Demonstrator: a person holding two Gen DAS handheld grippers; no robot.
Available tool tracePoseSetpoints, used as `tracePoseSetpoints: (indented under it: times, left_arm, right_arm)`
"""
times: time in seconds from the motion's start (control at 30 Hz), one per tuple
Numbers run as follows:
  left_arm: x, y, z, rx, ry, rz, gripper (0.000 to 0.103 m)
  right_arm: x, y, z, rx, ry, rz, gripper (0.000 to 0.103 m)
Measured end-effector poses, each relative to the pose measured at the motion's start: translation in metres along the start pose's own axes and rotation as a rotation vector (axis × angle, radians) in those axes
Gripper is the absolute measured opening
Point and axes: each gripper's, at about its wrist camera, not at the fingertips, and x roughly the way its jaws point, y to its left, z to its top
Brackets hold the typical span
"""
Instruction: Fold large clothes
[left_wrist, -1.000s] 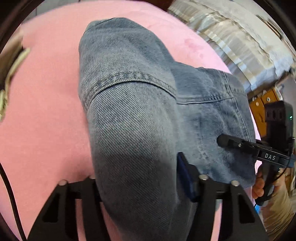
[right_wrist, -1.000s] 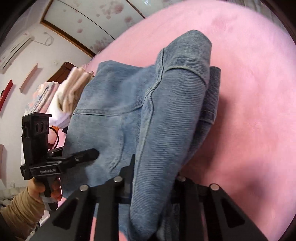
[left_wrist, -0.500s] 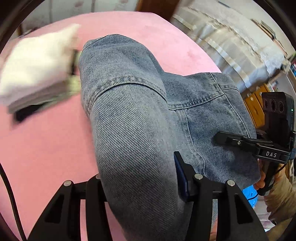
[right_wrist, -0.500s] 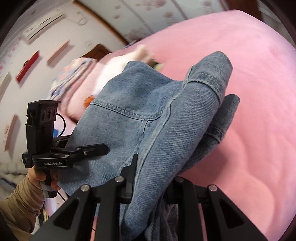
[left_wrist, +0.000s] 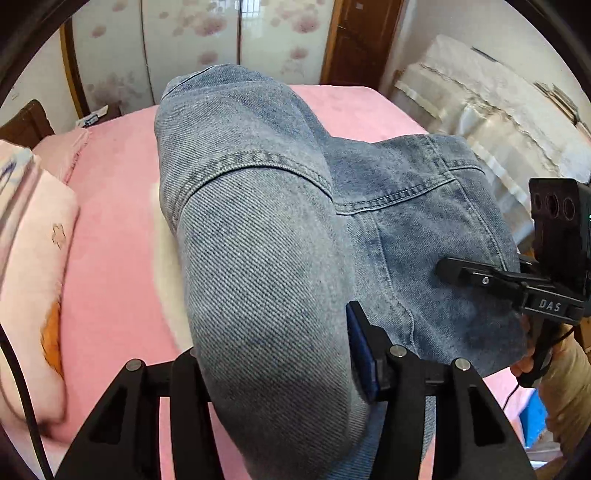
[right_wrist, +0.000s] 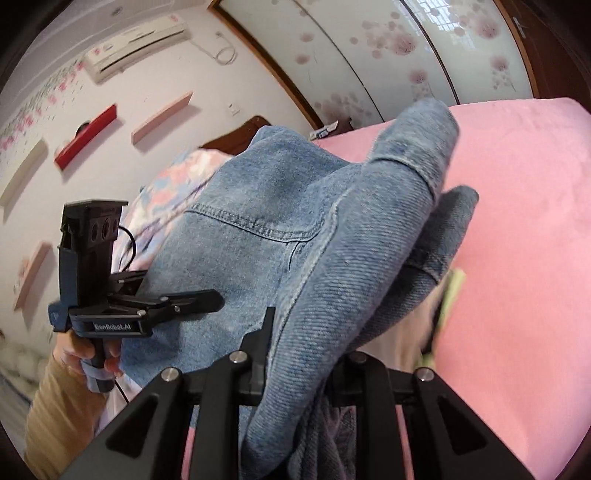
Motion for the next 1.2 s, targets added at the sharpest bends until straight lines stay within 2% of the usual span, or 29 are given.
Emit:
tracePoseSetpoints:
  times: [0.1, 0.17, 0.23, 0.3, 0.37, 0.4, 0.47, 0.57, 0.63, 0.7, 0.73, 0.87, 0.93, 0.97, 1.03, 1.07, 1.1, 1.2]
  left_arm:
    - [0.040, 0.048, 0.028, -0.038, -0.003, 0.017, 0.054]
    - [0.071, 0.067, 0.038, -0.061, 0.010, 0.037, 0.056]
    - [0.111, 0.090, 0.036, -0.091, 0.041, 0.052, 0.057]
    - [0.140, 0.100, 0.026, -0.123, 0.041, 0.060, 0.068]
    - [0.151, 0.116, 0.019, -0.170, -0.010, -0.002, 0.072]
    - [0.153, 0.126, 0.016, -0.206, -0.048, -0.064, 0.073]
    - [0.153, 0.127, 0.013, -0.196, -0.087, -0.089, 0.074]
    - [0.153, 0.129, 0.012, -0.182, -0.100, -0.069, 0.076]
    - [0.144, 0.124, 0.012, -0.183, -0.106, 0.009, 0.085]
    - [0.129, 0.123, 0.007, -0.177, -0.124, 0.078, 0.085]
    - [0.123, 0.121, 0.009, -0.179, -0.131, 0.109, 0.085]
    - [0.082, 0.117, 0.009, -0.206, -0.203, 0.226, 0.085]
    - [0.058, 0.118, 0.004, -0.228, -0.262, 0.228, 0.085]
    - [0.048, 0.113, 0.004, -0.236, -0.297, 0.229, 0.083]
    - [0.038, 0.098, 0.007, -0.232, -0.341, 0.219, 0.070]
    - [0.039, 0.090, 0.008, -0.223, -0.338, 0.206, 0.055]
    - [0.046, 0.083, 0.012, -0.210, -0.317, 0.193, 0.046]
    - [0.079, 0.068, 0.011, -0.168, -0.224, 0.207, 0.039]
  right_arm:
    - [0.050, -0.020, 0.022, 0.028, -0.022, 0.009, 0.020]
    - [0.085, -0.040, 0.030, 0.051, -0.020, -0.010, 0.020]
    - [0.113, -0.060, 0.031, 0.065, -0.006, -0.047, 0.020]
    - [0.139, -0.089, 0.022, 0.097, 0.025, -0.101, 0.021]
    - [0.148, -0.116, 0.011, 0.150, 0.028, -0.105, 0.028]
    - [0.148, -0.130, 0.004, 0.175, 0.010, -0.067, 0.030]
    - [0.144, -0.134, 0.002, 0.158, -0.004, -0.050, 0.032]
    - [0.131, -0.117, -0.001, 0.074, 0.023, -0.131, 0.043]
    - [0.129, -0.097, 0.008, 0.013, 0.048, -0.203, 0.047]
    - [0.110, -0.082, 0.007, -0.030, 0.058, -0.265, 0.047]
    - [0.097, -0.088, 0.005, -0.039, 0.053, -0.283, 0.047]
    - [0.057, -0.070, 0.010, -0.077, -0.058, -0.369, 0.047]
    - [0.050, -0.060, 0.017, -0.081, -0.101, -0.389, 0.047]
    - [0.051, -0.056, 0.020, -0.079, -0.106, -0.381, 0.047]
    - [0.059, -0.048, 0.022, -0.097, -0.098, -0.373, 0.047]
    - [0.063, -0.045, 0.022, -0.112, -0.094, -0.380, 0.047]
    - [0.069, -0.039, 0.021, -0.134, -0.090, -0.388, 0.046]
    - [0.097, -0.030, 0.016, -0.165, -0.054, -0.402, 0.043]
